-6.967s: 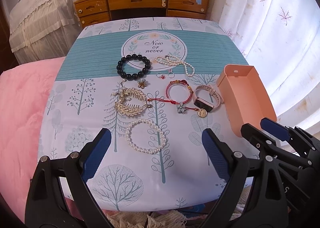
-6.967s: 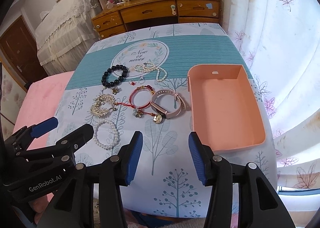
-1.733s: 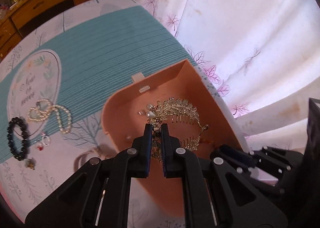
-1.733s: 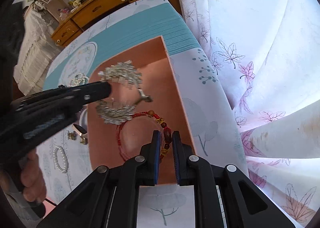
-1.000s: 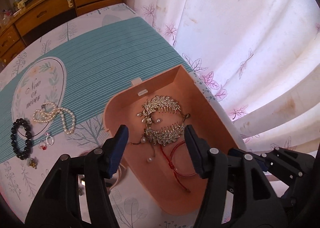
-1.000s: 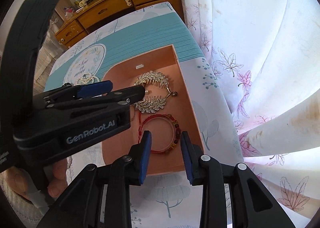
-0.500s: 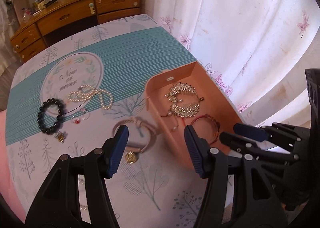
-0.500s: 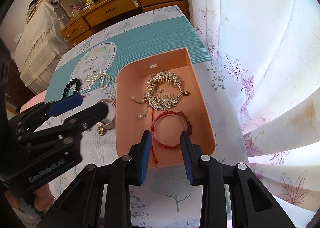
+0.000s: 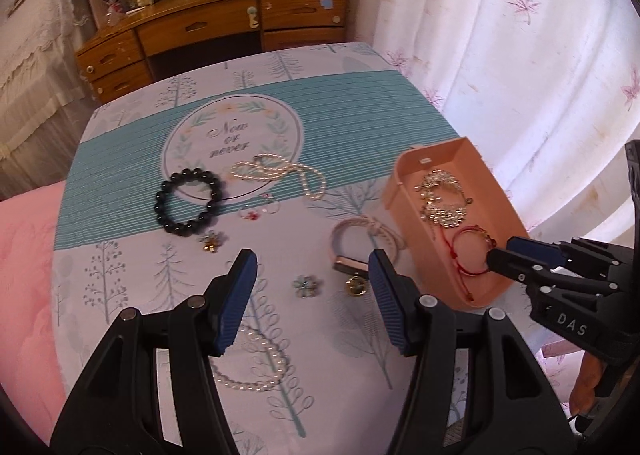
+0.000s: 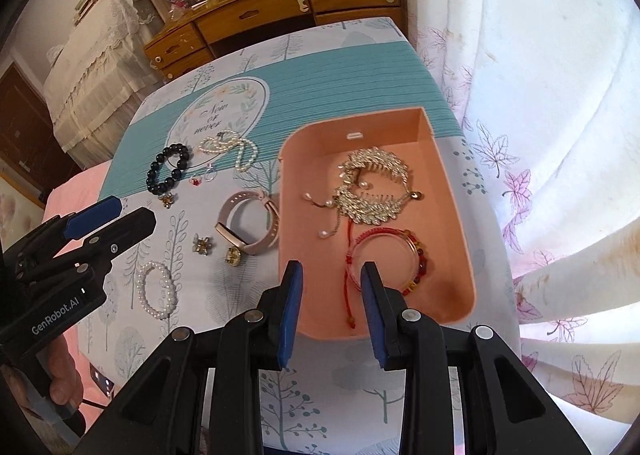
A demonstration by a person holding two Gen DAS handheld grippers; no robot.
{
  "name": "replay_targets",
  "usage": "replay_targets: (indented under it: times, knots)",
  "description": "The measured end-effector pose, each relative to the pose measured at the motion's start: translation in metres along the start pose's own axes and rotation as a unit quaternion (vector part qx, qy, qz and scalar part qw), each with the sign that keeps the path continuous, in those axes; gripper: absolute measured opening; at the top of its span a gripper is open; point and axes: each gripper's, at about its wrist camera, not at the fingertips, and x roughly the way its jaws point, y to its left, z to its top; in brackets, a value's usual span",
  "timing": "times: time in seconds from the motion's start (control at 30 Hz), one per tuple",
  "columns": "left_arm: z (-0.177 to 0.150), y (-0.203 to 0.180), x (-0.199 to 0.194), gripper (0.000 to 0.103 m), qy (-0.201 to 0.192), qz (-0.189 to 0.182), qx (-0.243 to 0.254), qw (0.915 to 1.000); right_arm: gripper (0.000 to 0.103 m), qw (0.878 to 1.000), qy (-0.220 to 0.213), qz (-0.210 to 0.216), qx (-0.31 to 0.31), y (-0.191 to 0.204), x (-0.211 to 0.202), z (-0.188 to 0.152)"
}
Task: Organize jewelry
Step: 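Move both tools out of the box back over the remaining jewelry, then grasp the black bead bracelet with the left tool while the right tool grasps the pearl necklace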
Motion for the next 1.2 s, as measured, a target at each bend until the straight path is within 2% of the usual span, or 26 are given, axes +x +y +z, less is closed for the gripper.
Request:
replay_targets:
  times: [0.23,0.47,0.63,0.8,0.93,1.1,1.2]
  knots:
    - [-0.001,0.027,0.001,0.055,0.002,0.044,-0.003,0.9990,0.030,0.999,-0.007,0.010,-0.032,0.021,-0.003,0.019]
    - [0.012,0.076,0.008,0.055,0.014,0.077,-0.012,0.9969,0.030,0.997,-0.018,0.022,-0.073,0.047,-0.004,0.060]
    - [0.030,0.126,0.025,0.055,0.049,0.072,-0.052,0.9948,0.030,0.995,-0.013,0.032,-0.095,0.067,0.005,0.097]
    - [0.043,0.163,0.049,0.055,0.073,0.056,-0.087,0.9920,0.040,0.993,-0.001,0.049,-0.108,0.088,0.026,0.131]
    - [0.051,0.188,0.080,0.055,0.102,0.031,-0.121,0.9870,0.040,0.992,0.028,0.062,-0.107,0.105,0.055,0.151]
    - [0.056,0.207,0.116,0.055,0.137,0.016,-0.150,0.9790,0.040,0.987,0.084,0.081,-0.111,0.123,0.106,0.169]
    - [0.056,0.213,0.134,0.055,0.154,0.010,-0.165,0.9742,0.040,0.986,0.105,0.078,-0.105,0.126,0.133,0.174]
